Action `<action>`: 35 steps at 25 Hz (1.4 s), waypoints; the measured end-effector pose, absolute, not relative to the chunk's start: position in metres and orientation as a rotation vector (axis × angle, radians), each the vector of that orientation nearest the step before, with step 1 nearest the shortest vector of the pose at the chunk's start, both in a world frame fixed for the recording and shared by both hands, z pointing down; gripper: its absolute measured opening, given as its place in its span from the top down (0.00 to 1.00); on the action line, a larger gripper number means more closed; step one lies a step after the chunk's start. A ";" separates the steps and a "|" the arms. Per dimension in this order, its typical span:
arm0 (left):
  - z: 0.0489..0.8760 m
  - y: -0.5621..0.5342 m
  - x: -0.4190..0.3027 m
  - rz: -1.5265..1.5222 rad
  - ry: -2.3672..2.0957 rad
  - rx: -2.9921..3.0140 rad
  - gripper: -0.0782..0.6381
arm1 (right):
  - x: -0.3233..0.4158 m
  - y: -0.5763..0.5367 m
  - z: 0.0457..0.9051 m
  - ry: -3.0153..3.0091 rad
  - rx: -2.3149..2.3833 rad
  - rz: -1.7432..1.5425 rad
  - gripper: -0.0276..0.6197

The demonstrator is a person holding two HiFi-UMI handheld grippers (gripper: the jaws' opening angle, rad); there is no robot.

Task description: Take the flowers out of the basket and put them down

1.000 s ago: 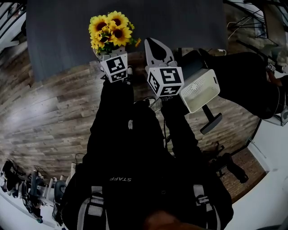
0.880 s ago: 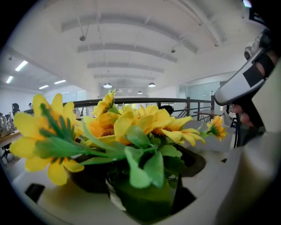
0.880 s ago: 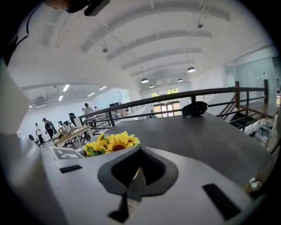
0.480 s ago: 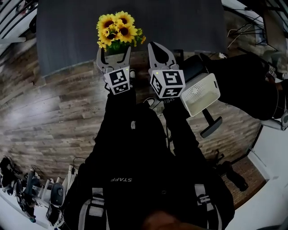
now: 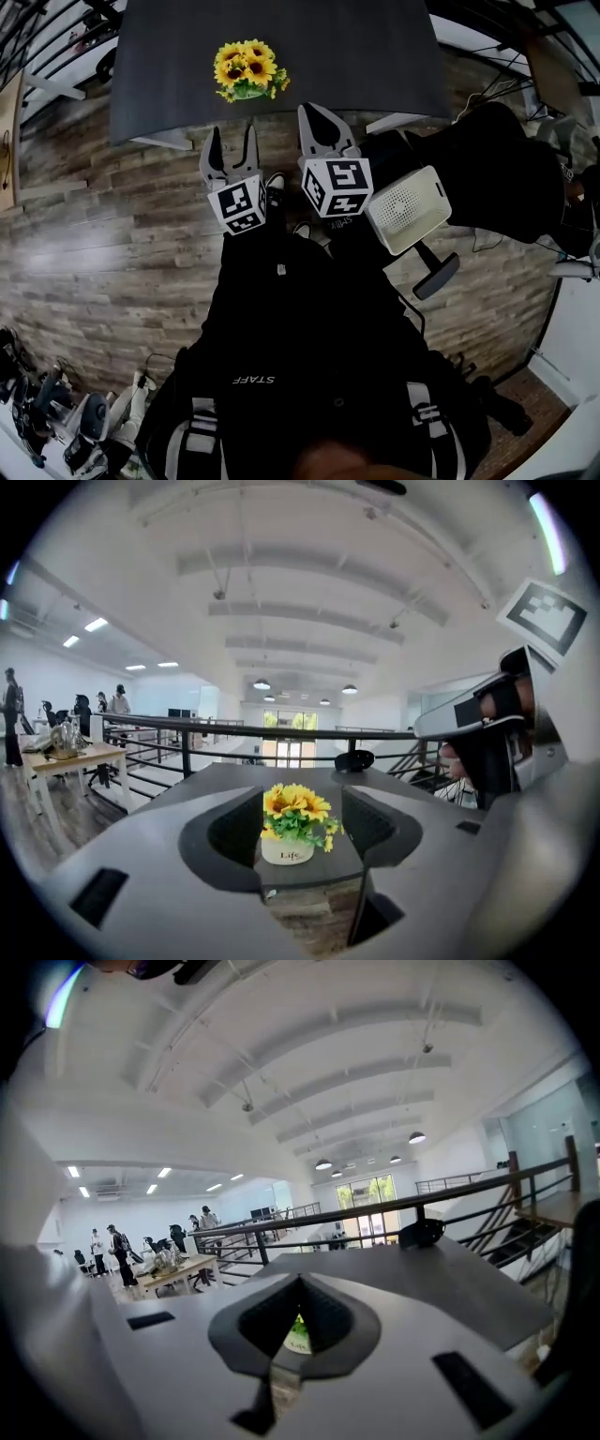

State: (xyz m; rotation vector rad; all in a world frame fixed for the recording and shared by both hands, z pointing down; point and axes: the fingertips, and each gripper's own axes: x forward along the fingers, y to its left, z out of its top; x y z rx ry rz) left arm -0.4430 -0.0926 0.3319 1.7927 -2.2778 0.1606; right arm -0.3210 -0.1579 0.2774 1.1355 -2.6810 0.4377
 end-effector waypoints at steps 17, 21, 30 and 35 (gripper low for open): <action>0.193 -0.020 -0.407 0.202 -2.244 1.879 0.89 | -0.312 -0.059 0.146 -2.822 1.177 0.212 0.94; 0.167 -0.020 -0.401 0.188 -2.236 1.947 0.89 | -0.319 -0.047 0.125 -2.864 1.148 0.141 0.94; 0.147 -0.023 -0.408 0.145 -2.245 1.989 0.89 | -0.326 -0.048 0.100 -2.902 1.158 0.056 0.94; 0.143 -0.026 -0.417 0.118 -2.284 1.955 0.89 | -0.321 -0.054 0.096 -2.905 1.166 0.023 0.94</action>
